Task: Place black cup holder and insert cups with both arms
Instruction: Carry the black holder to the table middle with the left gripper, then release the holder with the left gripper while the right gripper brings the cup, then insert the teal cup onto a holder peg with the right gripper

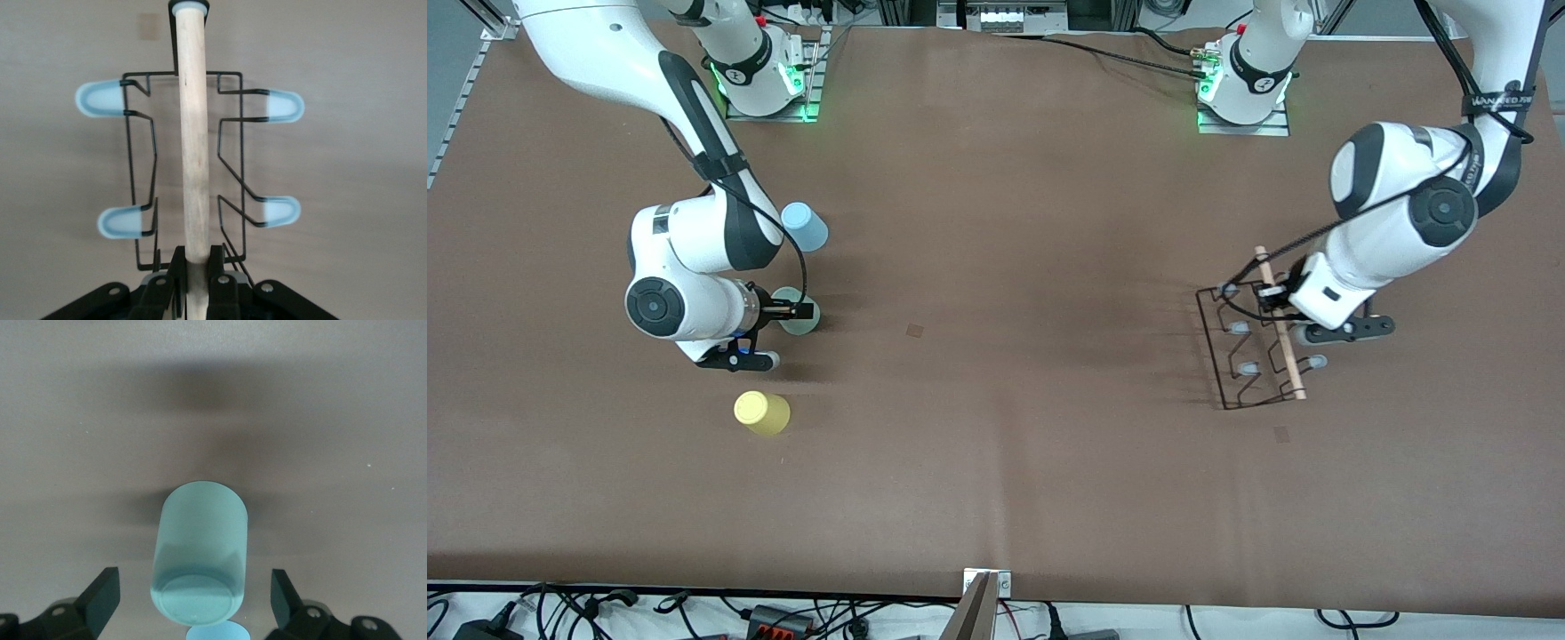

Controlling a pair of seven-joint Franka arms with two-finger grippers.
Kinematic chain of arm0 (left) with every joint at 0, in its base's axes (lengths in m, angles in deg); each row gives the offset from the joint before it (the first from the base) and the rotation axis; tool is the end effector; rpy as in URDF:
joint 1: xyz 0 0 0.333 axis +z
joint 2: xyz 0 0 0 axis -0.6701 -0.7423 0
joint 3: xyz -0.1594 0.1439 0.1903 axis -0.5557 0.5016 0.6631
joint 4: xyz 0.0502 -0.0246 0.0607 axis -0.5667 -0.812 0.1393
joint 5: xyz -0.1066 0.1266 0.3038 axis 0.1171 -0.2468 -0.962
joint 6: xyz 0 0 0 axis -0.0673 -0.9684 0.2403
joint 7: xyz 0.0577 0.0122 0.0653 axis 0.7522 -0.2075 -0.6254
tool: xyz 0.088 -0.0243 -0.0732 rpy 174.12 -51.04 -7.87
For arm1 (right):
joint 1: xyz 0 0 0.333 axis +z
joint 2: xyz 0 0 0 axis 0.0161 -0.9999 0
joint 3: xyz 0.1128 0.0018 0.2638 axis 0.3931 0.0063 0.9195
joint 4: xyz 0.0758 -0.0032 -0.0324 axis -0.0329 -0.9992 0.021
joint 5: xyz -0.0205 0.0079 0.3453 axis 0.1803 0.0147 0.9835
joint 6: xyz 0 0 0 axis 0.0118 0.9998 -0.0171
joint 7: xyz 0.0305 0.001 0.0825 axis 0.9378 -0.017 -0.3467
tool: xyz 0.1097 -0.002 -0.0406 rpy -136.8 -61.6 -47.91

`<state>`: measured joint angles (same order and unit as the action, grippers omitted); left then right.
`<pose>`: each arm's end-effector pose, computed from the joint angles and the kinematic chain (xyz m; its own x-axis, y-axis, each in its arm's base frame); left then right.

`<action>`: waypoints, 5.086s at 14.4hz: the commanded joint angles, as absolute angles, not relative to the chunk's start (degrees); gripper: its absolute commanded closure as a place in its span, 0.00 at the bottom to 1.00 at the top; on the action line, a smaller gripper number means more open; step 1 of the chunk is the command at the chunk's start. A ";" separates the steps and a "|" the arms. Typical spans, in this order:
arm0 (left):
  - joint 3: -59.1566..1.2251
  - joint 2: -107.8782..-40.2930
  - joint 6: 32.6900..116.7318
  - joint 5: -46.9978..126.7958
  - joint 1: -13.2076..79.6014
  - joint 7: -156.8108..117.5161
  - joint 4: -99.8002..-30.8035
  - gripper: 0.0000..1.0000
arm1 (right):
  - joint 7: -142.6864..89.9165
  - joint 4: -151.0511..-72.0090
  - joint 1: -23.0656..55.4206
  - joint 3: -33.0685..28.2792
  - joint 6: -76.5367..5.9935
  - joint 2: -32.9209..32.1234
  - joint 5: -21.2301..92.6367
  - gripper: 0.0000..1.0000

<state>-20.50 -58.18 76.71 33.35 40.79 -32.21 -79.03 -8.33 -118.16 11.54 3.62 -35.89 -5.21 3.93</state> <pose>0.5259 -0.1030 0.3666 0.9834 0.1593 -0.0869 0.1630 -0.9859 0.0380 0.5413 0.1310 0.2355 0.9479 -0.0501 -0.3145 -0.0523 -0.9986 0.0014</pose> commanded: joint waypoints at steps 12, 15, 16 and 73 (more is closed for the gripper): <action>-27.78 -82.98 72.15 30.56 14.31 -61.87 -41.46 0.99 | -7.90 -117.99 12.61 3.41 -36.29 -6.38 4.66 0.73; -27.52 -87.04 79.86 30.38 10.88 -64.87 -39.51 1.00 | -8.61 -112.90 12.35 3.41 -30.34 -5.33 4.75 0.74; -27.52 -87.92 81.63 30.21 10.44 -64.96 -39.51 1.00 | -8.70 -110.79 12.18 3.32 -27.35 -5.06 4.75 0.74; -23.41 -62.29 39.20 25.87 48.32 -23.68 -41.43 0.00 | 17.41 -97.24 13.32 20.21 -26.97 -8.32 4.84 0.00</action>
